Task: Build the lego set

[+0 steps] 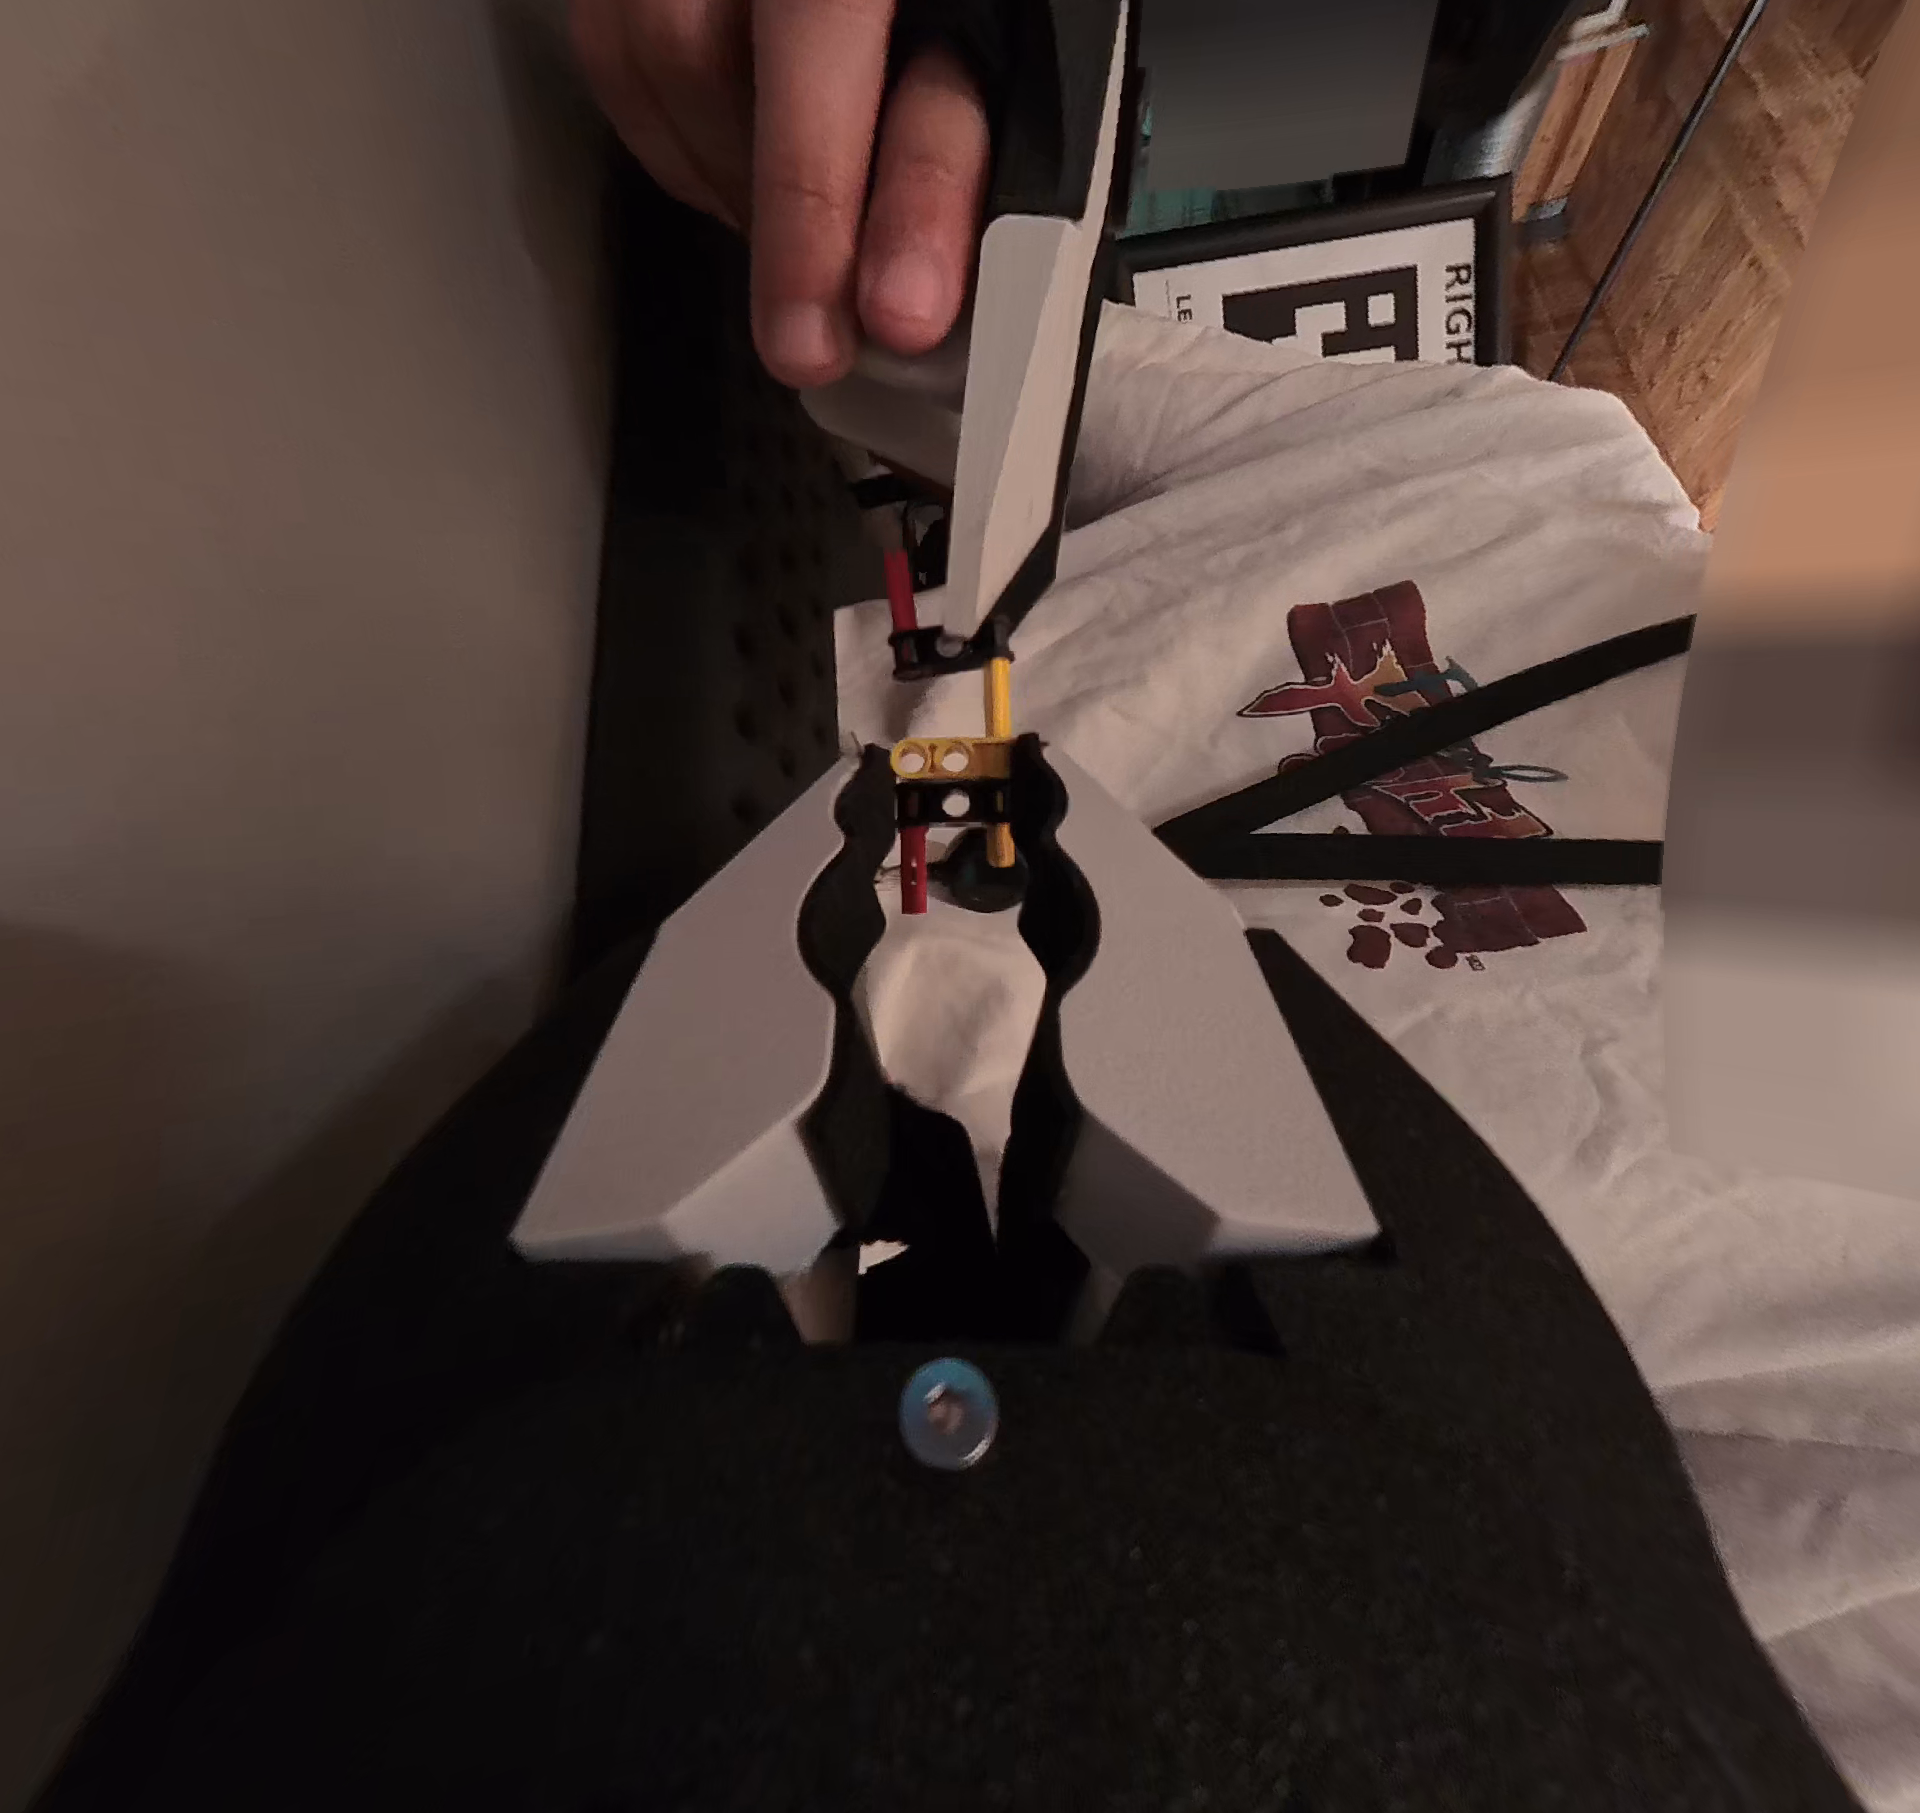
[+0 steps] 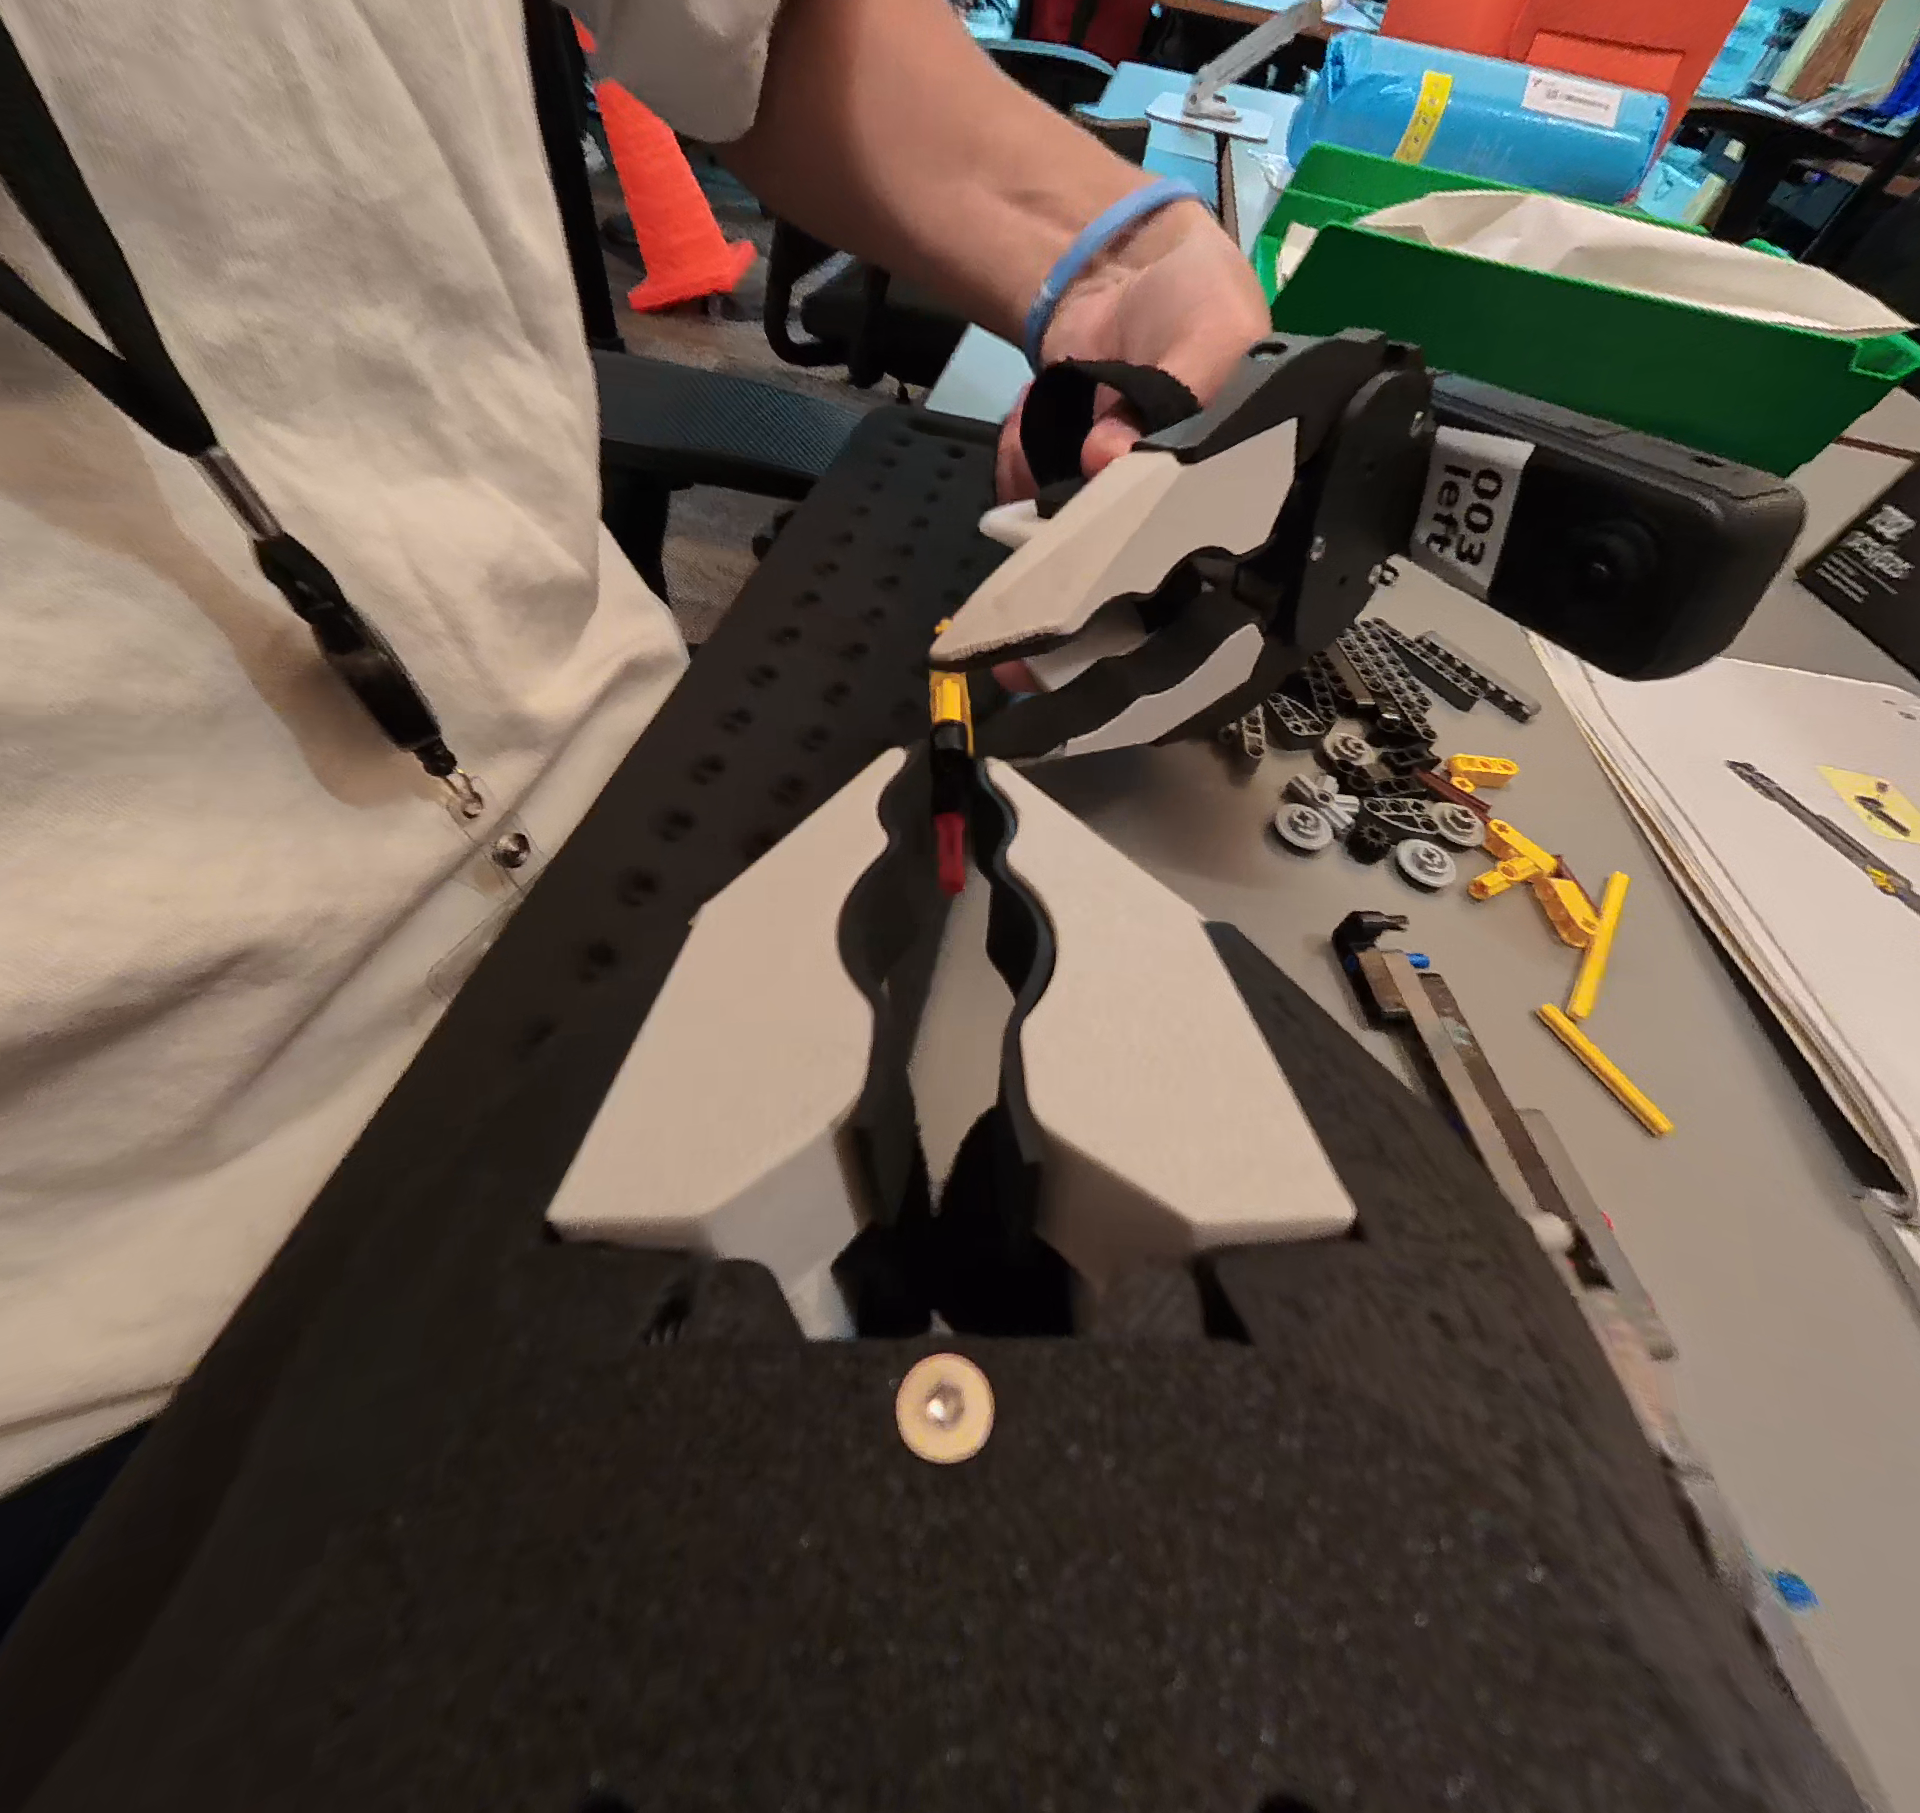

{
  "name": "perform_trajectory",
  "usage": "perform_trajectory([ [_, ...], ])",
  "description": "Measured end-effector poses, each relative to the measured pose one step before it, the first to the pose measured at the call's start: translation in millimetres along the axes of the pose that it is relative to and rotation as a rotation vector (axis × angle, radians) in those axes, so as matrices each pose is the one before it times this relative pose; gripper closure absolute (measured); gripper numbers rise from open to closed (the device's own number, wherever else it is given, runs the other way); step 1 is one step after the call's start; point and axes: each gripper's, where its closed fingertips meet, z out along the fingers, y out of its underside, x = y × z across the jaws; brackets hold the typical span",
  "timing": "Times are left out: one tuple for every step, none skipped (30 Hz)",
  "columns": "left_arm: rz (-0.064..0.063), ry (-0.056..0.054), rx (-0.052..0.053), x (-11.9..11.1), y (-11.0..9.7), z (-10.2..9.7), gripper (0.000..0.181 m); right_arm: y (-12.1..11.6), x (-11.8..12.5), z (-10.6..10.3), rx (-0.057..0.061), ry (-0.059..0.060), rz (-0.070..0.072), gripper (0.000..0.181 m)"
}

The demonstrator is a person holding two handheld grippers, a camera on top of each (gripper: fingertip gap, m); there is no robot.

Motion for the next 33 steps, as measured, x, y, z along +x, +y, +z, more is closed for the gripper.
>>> perform_trajectory([
  [0.0112, 0.0115, -0.0126, 1.53, 1.68, 1.67, 0.161, -1.77, -2.75, 0.14, 0.0155, -0.0214, 0.0123, 0.174],
  [0.01, 0.006, -0.0114, 0.44, 1.29, 1.67, 0.161, -0.55, -0.99, -0.04, 0.0043, -0.0094, 0.0034, 0.174],
  [0.007, 0.0013, -0.0031, -0.4, -0.21, 0.72, 0.161, 0.15, 0.73, -0.29, 0.0002, 0.001, 0.0038, 0.174],
  [0.0023, -0.0014, 0.0059, -0.9, -1.56, -0.24, 0.161, 1.01, 2.01, -0.68, -0.0026, 0.0104, 0.0037, 0.174],
  [0.0011, -0.0052, 0.0088, -1.19, -1.97, -0.59, 0.161, 2.06, 1.76, -0.41, -0.0095, 0.0128, -0.0027, 0.175],
  [0.0024, -0.0066, 0.0063, -0.95, -1.34, -0.19, 0.161, 1.82, -0.24, 0.46, -0.0103, 0.0025, -0.0025, 0.175],
  [0.0016, -0.0078, 0.0067, -0.82, -1.41, 0.34, 0.161, 2.12, -1.66, 1.32, -0.0123, -0.0078, 0.0007, 0.175],
  [0.0026, -0.0127, -0.0042, -1.65, 0.29, 0.59, 0.161, 1.79, -1.03, 0.9, -0.0112, -0.0044, -0.0017, 0.175],
  [-0.0015, -0.013, 0.0029, -2.11, -0.63, -0.09, 0.161, 2.05, 1.45, -0.34, -0.0129, 0.0103, -0.0079, 0.175],
  [-0.0055, -0.0045, 0.0133, -0.88, -1.97, -0.64, 0.161, 1.03, 3.84, -1.13, -0.0064, 0.0225, -0.0063, 0.176],
  [-0.0025, 0.0013, -0.0007, 0.24, -0.03, 0.13, 0.161, -1.0, -0.17, -0.16, 0.0025, -0.0039, 0.0042, 0.176],
  [0.008, -0.0153, -0.0163, -1.25, 2.11, 0.94, 0.161, 0.93, -1.55, 1.44, -0.0087, -0.0112, 0.003, 0.176],
  [0.01, -0.0342, -0.0114, -3.22, 1.38, -0.05, 0.161, 3.45, 0.3, 1.31, -0.0221, 0.006, -0.01, 0.176],
  [0.0019, -0.0327, -0.0068, -3.47, 0.79, -1.15, 0.161, 3.23, 0.45, 0.79, -0.0212, 0.0106, -0.0152, 0.175],
  [0.0003, -0.0246, -0.0135, -2.76, 1.94, -1.33, 0.161, 2.08, -0.25, 1.19, -0.0169, 0.0077, -0.0122, 0.175],
  [-0.0018, -0.0185, -0.0152, -2.28, 2.35, -0.68, 0.161, 1.03, -0.47, 1.35, -0.0183, 0.0112, -0.0285, 0.175],
  [-0.0066, -0.0144, -0.017, -2.33, 2.28, -0.06, 0.161, 2.21, -0.99, 1.98, -0.036, 0.0119, -0.042, 0.175],
  [-0.0039, -0.0136, -0.0177, -2.07, 2.07, 0.52, 0.161, 3.25, -1.62, 2.68, -0.0503, 0.0051, -0.0489, 0.175],
  [-0.0034, -0.01, -0.0194, -1.37, 1.82, 0.76, 0.161, 3.05, -0.77, 2.18, -0.0515, 0.0027, -0.0529, 0.175],
  [-0.0031, -0.0073, -0.0196, -0.81, 1.33, 0.67, 0.161, 2.31, 0.09, 1.76, -0.0407, -0.0008, -0.0413, 0.175],
  [-0.0013, -0.0044, -0.0179, 0.14, 0.39, 0.65, 0.161, 0.96, 0.73, 1.37, -0.0262, -0.0047, -0.0272, 0.175],
  [0.0007, -0.0108, -0.0197, -0.51, 0.25, 0.51, 0.161, -1.14, 0.05, 0.9, -0.01, -0.0084, -0.0217, 0.175],
  [0.0049, -0.0138, -0.0253, -0.66, 0.98, 0.36, 0.161, -1.36, -1.07, 0.86, -0.0072, -0.0137, -0.0191, 0.175],
  [0.0066, -0.0191, -0.0198, -1.23, 0.38, -0.46, 0.161, 1.4, 0.41, 0.73, -0.0174, -0.0024, -0.0191, 0.175],
  [0.0056, -0.0246, -0.0148, -2.17, -0.04, -1.56, 0.161, 2.1, 1.79, 0.16, -0.0183, 0.0065, -0.0192, 0.175],
  [0.0074, -0.0236, -0.0145, -2.29, 0.59, -1.95, 0.161, 0.65, 1.68, -0.51, -0.0083, 0.0055, -0.0121, 0.175],
  [0.0069, -0.0227, -0.0151, -2.19, 1.17, -1.64, 0.161, -0.9, 0.61, -0.77, 0.0035, 0.0007, -0.004, 0.175],
  [0.0035, -0.0185, -0.0129, -2.04, 1.32, -1.2, 0.161, -0.99, -0.7, -0.33, 0.0046, -0.005, 0.0023, 0.175],
  [-0.0001, -0.0069, -0.0071, -0.68, 0.48, -0.85, 0.161, -0.55, -1.08, 0.5, -0.0015, -0.0008, -0.0073, 0.175],
  [0.0014, 0.0028, -0.004, 0.71, 0.14, -0.61, 0.161, -0.87, -0.83, 0.99, 0.0, 0.004, -0.0085, 0.175],
  [0.0011, 0.0042, -0.0027, 0.67, -0.07, -0.37, 0.161, 0.11, -1.79, 1.57, -0.0051, -0.0057, -0.0018, 0.175],
  [0.0007, 0.0001, -0.0039, -0.12, 0.21, 0.13, 0.161, 1.58, -0.91, 1.81, -0.0118, 0.0004, -0.0054, 0.175],
  [0.0007, -0.0008, -0.0065, -0.52, 0.58, 0.54, 0.161, 0.88, -0.57, 1.43, -0.007, 0.0018, -0.0058, 0.175],
])
